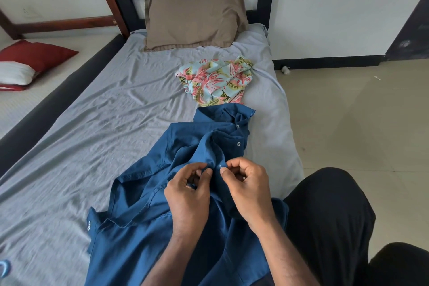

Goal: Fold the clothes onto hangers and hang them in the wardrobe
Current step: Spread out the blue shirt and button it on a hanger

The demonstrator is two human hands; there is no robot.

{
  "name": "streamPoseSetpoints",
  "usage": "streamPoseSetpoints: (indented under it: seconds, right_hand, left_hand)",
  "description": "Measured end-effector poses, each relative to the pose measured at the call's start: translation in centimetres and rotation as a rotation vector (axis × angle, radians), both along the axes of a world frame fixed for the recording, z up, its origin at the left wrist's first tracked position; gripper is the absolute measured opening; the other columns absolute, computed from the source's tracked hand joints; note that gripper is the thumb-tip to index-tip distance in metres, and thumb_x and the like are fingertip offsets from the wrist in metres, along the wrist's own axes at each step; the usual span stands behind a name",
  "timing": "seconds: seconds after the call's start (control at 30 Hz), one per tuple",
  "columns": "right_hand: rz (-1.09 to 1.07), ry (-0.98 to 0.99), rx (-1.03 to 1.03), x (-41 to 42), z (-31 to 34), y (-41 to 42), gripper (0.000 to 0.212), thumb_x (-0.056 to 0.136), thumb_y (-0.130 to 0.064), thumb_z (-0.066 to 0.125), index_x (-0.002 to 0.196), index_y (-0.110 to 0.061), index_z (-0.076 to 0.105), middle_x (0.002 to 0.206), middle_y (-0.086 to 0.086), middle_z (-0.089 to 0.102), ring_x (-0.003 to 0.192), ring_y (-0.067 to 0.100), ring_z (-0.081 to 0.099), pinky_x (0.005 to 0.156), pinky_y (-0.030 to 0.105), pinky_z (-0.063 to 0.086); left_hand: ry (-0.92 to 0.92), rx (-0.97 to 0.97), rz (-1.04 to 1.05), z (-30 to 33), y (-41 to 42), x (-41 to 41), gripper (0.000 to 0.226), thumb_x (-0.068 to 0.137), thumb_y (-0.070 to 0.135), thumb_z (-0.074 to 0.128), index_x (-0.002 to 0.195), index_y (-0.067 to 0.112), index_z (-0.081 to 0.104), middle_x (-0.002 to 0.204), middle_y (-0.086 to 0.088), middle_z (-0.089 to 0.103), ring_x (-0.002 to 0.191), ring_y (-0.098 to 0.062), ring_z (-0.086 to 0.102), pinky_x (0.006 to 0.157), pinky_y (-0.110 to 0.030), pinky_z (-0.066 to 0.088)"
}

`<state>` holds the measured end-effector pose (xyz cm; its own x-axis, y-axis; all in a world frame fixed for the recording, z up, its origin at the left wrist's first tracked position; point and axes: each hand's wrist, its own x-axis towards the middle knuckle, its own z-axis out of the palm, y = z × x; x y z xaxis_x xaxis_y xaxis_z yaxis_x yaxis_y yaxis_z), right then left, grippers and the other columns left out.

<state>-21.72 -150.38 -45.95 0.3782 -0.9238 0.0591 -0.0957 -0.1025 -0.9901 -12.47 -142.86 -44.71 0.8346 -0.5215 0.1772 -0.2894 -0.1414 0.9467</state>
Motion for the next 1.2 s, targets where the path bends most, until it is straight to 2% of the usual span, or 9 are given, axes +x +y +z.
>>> streamPoseSetpoints:
  seconds: [0.23, 0.47, 0.6, 0.73, 0.87, 0.93, 1.07, 1.13, 1.2]
  right_hand:
    - [0.036, 0.006, -0.012, 0.0, 0.3, 0.2, 0.007, 0.088, -0.014, 0.075, 0.082, -0.016, 0.071, 0.069, 0.0, 0.071, 0.061, 0.019, 0.065, 0.057, 0.037, 0.057]
    - [-0.015, 0.04, -0.031, 0.1, -0.1, 0.0, 0.006, 0.09, -0.012, 0.071, 0.086, -0.016, 0.07, 0.069, -0.005, 0.069, 0.064, 0.009, 0.065, 0.058, 0.019, 0.051]
    - [0.012, -0.023, 0.035, 0.0, -0.1, -0.2, 0.006, 0.092, -0.013, 0.07, 0.087, -0.017, 0.07, 0.068, -0.006, 0.068, 0.061, 0.007, 0.061, 0.059, 0.022, 0.049]
    - [0.036, -0.094, 0.111, -0.1, 0.0, -0.2, 0.008, 0.094, -0.013, 0.068, 0.086, -0.014, 0.07, 0.063, -0.007, 0.063, 0.057, 0.003, 0.052, 0.057, 0.023, 0.043]
    - [0.132, -0.171, 0.176, -0.4, 0.3, -0.3, 0.01, 0.095, -0.008, 0.065, 0.095, -0.013, 0.074, 0.08, 0.006, 0.074, 0.073, 0.02, 0.068, 0.066, 0.04, 0.053]
    - [0.186, -0.207, 0.216, -0.4, 0.3, -0.2, 0.019, 0.092, 0.001, 0.064, 0.101, -0.012, 0.074, 0.09, 0.007, 0.077, 0.086, 0.024, 0.073, 0.075, 0.033, 0.058]
    - [0.175, -0.119, 0.103, -0.3, -0.3, -0.4, 0.016, 0.089, 0.001, 0.069, 0.095, -0.012, 0.075, 0.085, 0.003, 0.076, 0.08, 0.022, 0.072, 0.073, 0.028, 0.058]
    - [0.153, -0.075, 0.021, -0.1, -0.8, -0.5, 0.012, 0.09, -0.003, 0.071, 0.09, -0.014, 0.075, 0.079, 0.002, 0.074, 0.075, 0.021, 0.07, 0.07, 0.03, 0.056]
    - [0.113, -0.005, -0.097, 0.0, -1.1, -0.5, 0.008, 0.091, -0.008, 0.072, 0.09, -0.016, 0.074, 0.075, -0.007, 0.072, 0.07, 0.013, 0.067, 0.067, 0.026, 0.053]
  left_hand:
    - [0.019, -0.007, -0.148, 0.1, -0.1, -0.8, 0.013, 0.09, 0.005, 0.072, 0.091, 0.018, 0.077, 0.076, 0.007, 0.074, 0.069, -0.013, 0.069, 0.061, -0.018, 0.053]
    - [0.08, -0.036, -0.207, -0.1, 0.0, -0.3, 0.017, 0.09, 0.002, 0.071, 0.092, 0.019, 0.072, 0.076, 0.0, 0.069, 0.065, -0.009, 0.061, 0.061, -0.019, 0.049]
    - [0.107, -0.044, -0.227, -0.4, 0.2, -0.2, 0.024, 0.091, 0.0, 0.069, 0.099, 0.023, 0.073, 0.075, -0.012, 0.058, 0.061, -0.016, 0.049, 0.059, -0.027, 0.045]
    - [0.283, -0.132, -0.299, -0.2, 0.4, 0.4, 0.037, 0.092, -0.004, 0.066, 0.117, 0.023, 0.069, 0.092, -0.017, 0.066, 0.078, -0.021, 0.06, 0.074, -0.035, 0.052]
    - [0.273, -0.1, -0.464, -0.1, 1.1, 1.3, 0.063, 0.091, -0.022, 0.051, 0.137, 0.021, 0.058, 0.113, -0.011, 0.074, 0.111, -0.02, 0.068, 0.097, -0.031, 0.054]
    - [0.268, -0.086, -0.457, -0.4, 1.2, 1.8, 0.067, 0.09, -0.025, 0.048, 0.139, 0.019, 0.056, 0.118, -0.009, 0.073, 0.117, -0.02, 0.067, 0.099, -0.032, 0.054]
    - [0.32, -0.084, -0.29, -1.0, 1.1, 2.1, 0.042, 0.088, -0.014, 0.066, 0.119, 0.015, 0.066, 0.1, -0.008, 0.077, 0.094, -0.025, 0.074, 0.081, -0.027, 0.058]
    - [0.22, -0.025, -0.201, -1.5, 0.9, 2.2, 0.02, 0.085, -0.002, 0.076, 0.099, 0.011, 0.072, 0.087, -0.004, 0.077, 0.082, -0.021, 0.074, 0.074, -0.027, 0.057]
    - [0.051, 0.06, -0.215, -1.7, 0.9, 2.1, 0.007, 0.09, 0.008, 0.073, 0.087, 0.014, 0.073, 0.075, 0.003, 0.072, 0.069, -0.011, 0.067, 0.067, -0.024, 0.051]
